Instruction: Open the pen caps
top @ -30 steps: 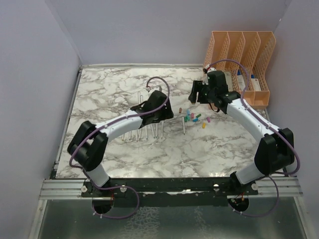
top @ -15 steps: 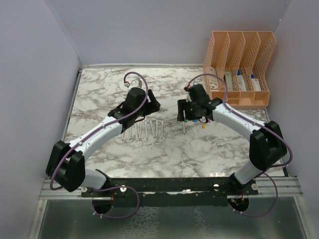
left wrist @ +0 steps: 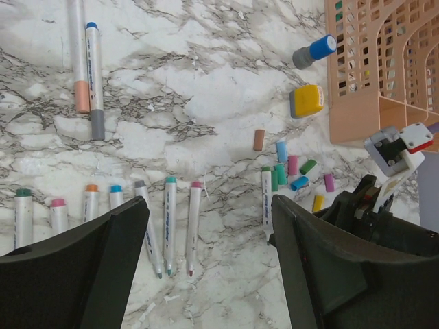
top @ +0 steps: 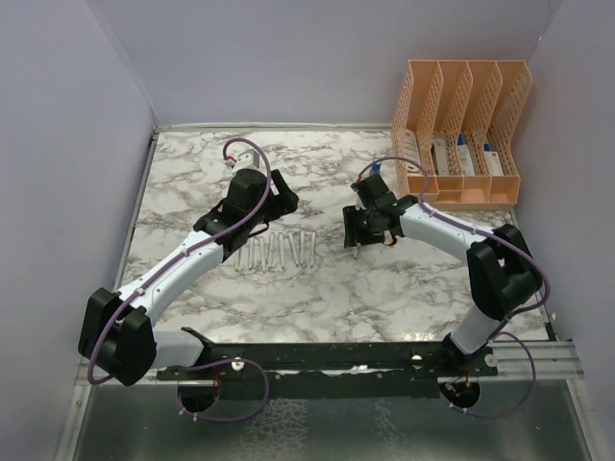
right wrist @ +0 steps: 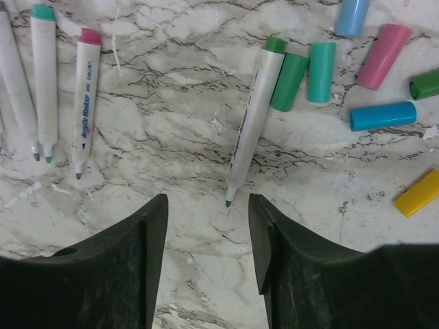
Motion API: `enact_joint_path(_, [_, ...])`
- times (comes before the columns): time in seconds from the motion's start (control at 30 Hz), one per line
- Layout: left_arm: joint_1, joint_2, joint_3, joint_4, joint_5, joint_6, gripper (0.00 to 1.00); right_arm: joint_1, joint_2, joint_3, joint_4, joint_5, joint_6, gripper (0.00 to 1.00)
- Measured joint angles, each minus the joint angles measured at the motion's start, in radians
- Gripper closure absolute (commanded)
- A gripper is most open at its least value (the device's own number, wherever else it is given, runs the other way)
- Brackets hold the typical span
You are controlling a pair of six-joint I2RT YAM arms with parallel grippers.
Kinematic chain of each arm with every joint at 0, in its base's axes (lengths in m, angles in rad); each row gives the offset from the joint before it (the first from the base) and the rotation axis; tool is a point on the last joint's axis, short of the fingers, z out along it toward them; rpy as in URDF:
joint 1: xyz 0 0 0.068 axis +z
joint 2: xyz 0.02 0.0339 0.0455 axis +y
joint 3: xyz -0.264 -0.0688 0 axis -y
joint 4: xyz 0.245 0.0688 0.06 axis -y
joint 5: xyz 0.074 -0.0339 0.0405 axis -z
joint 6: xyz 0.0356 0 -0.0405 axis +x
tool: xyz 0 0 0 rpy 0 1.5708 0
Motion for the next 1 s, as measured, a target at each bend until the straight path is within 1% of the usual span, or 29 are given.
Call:
enact_joint_path(0.17, [0.011, 0.000, -0.003, -0.005, 0.000, 0.000, 0.25, 0.000, 0.052, 0.001, 0.000, 0.006, 0.000, 0.58])
enact_joint_path(0.63, [0.049, 0.000, -0.010, -0.011, 0.008, 0.004, 0.25, 0.000, 0.167, 0.090, 0.012, 0.030, -0.022, 0.61])
enact_joint_path(0.87, [0.058, 0.000, -0.025, -0.010, 0.016, 0.004, 0.25, 0.000, 0.190, 0.096, 0.013, 0.044, -0.027, 0.62])
enact_joint_path(0.93, [0.062, 0.000, -0.029, -0.010, 0.022, 0.004, 0.25, 0.000, 0.190, 0.096, 0.014, 0.047, -0.027, 0.64])
enact_joint_path(1.0, [0.062, 0.000, -0.035, -0.010, 0.026, 0.004, 0.25, 0.000, 0.190, 0.096, 0.014, 0.049, -0.027, 0.70])
